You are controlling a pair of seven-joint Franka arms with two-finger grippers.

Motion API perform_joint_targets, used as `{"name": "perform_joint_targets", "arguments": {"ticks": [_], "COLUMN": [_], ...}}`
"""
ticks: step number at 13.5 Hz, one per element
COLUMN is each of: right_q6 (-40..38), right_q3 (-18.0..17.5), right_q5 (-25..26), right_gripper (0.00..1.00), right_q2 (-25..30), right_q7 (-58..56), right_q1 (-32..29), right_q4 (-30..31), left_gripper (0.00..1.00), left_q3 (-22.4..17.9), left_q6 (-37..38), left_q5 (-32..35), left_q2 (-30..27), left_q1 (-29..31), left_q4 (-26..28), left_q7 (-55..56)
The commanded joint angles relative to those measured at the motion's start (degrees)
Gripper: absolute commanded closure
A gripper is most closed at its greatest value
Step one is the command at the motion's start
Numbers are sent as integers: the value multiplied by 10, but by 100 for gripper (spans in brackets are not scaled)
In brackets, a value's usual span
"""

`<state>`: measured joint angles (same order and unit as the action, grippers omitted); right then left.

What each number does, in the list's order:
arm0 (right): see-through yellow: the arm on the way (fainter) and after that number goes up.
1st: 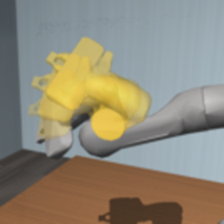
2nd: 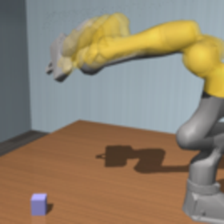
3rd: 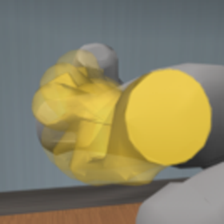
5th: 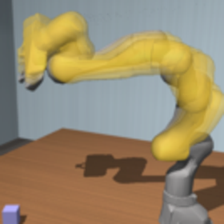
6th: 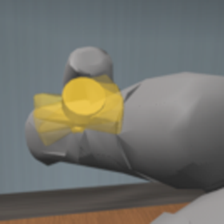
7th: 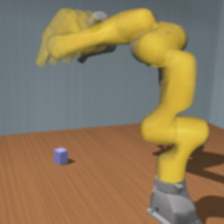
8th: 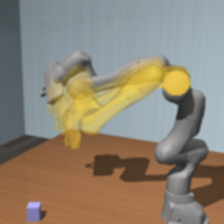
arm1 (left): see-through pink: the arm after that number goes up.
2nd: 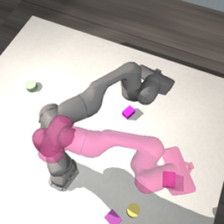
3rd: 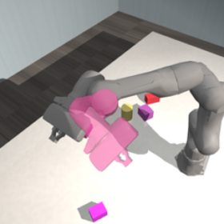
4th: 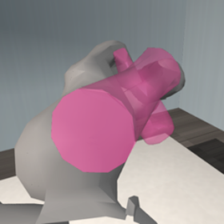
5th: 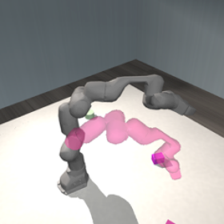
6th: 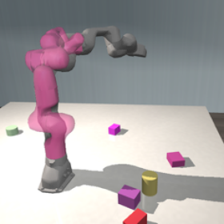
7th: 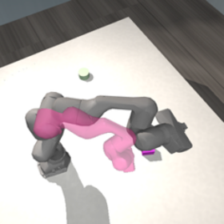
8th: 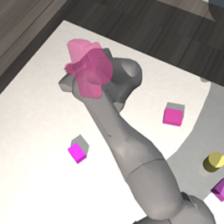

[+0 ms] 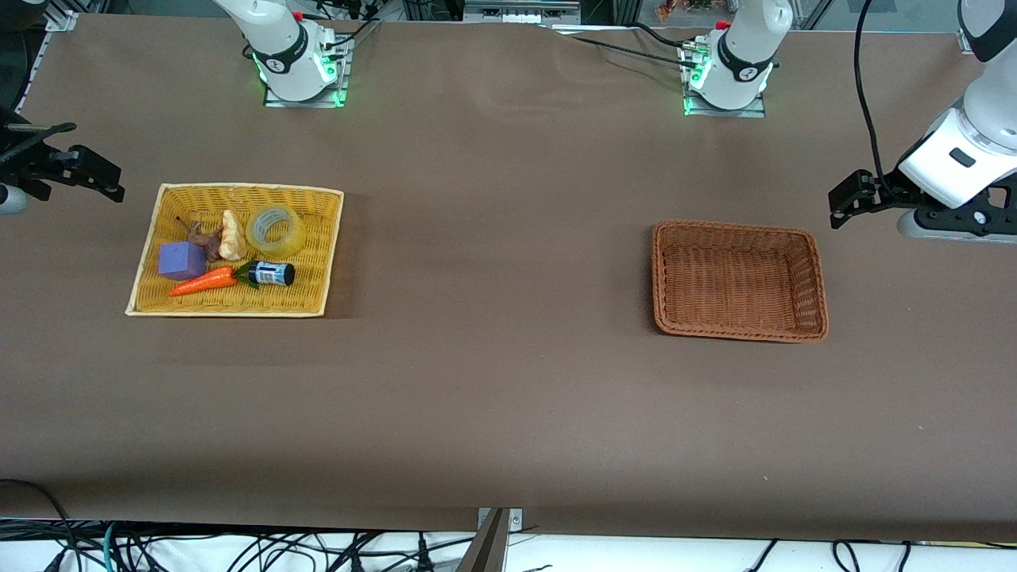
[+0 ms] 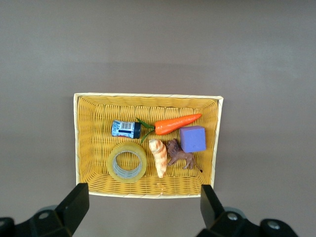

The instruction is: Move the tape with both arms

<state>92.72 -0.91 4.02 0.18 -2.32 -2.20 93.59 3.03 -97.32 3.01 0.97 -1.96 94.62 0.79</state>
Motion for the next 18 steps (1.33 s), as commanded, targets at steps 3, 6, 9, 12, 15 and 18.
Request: {"name": "perform_joint_targets", "arguments": {"ticks": [3, 6, 9, 12, 15, 18], "right_q6": [-11, -11, -11, -11, -11, -11], "right_q3": [-11, -11, -11, -10, -10, -10], "right_q5": [-8, -8, -8, -8, -8, -8], "right_gripper": [0, 0, 0, 0, 0, 0], "right_q2": [-8, -7, -8, -8, -7, -7], "right_q7": [2, 4, 4, 4, 4, 4], "right_q1": [-10, -10, -10, -10, -11, -11], "right_q4": [-17, -17, -17, -17, -17, -17], "left_gripper": [0, 0, 0, 0, 0, 0], "left_q3": [4, 5, 5, 5, 6, 5], "left_q6": [-31, -30, -17, -12, 6, 6], "left_q5": [-15, -14, -14, -14, -14, -14], "left_q2": [-40, -34, -20, -20, -19, -17], "left_q1": [4, 0, 0, 5, 6, 6], "left_q4": [49, 41, 18, 18, 16, 8], "left_q7": [-12, -11, -11, -12, -14, -13]}}
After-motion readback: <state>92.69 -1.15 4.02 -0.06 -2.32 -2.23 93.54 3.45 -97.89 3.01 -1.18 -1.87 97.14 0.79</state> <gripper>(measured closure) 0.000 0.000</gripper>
